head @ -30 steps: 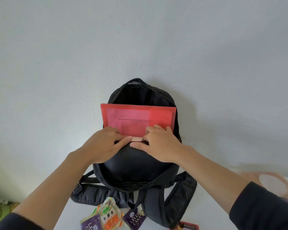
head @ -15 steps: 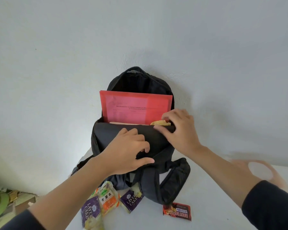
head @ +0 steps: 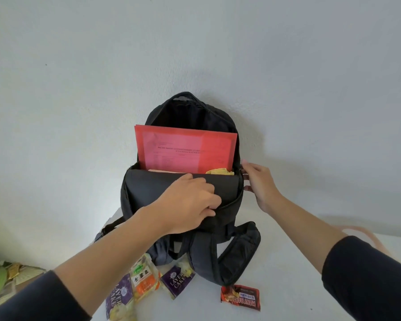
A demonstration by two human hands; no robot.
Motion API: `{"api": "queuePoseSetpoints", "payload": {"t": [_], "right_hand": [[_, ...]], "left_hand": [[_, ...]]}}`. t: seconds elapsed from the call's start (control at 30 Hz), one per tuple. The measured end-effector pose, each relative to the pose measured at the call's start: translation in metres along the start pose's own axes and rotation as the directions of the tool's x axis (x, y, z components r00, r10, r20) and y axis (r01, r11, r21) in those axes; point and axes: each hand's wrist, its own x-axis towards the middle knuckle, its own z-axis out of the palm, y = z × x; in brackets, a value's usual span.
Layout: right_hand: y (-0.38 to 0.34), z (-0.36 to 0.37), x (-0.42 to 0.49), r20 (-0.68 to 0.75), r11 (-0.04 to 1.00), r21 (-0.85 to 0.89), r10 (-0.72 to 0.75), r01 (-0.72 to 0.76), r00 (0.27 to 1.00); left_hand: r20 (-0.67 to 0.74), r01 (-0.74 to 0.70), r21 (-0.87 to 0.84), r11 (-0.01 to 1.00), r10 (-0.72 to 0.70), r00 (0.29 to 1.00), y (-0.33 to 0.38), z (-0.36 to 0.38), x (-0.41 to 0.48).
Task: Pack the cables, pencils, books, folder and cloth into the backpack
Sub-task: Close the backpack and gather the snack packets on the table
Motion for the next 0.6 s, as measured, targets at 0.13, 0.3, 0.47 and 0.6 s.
{"api": "queuePoseSetpoints", "payload": {"t": [0.13,0.3,0.47,0.6], "right_hand": [[-0.007,-0.008,0.002,0.056,0.996,-0.073,-0.054,0.058,0.997],[-0.01,-0.019,0.008,0.145,0.995,-0.104,0.021,-0.006,0.989],[-0.025,-0.025,0.007,0.32,0.979,-0.065,0.206,-0.195,0.925],[-0.028,-0.018,0.009,0.209,0.985,-0.101,0.16,-0.141,0.965]], "left_hand": [[-0.161,0.08,-0.097,0.992,-0.094,0.982,-0.01,-0.039,0.009],[-0.26,0.258,-0.007,0.966,-0.251,0.932,-0.031,-0.081,0.037],[-0.256,0.32,-0.053,0.946,-0.323,0.911,-0.061,-0.103,0.078],[-0.256,0.315,-0.13,0.94,-0.339,0.905,-0.075,-0.101,0.098]]}}
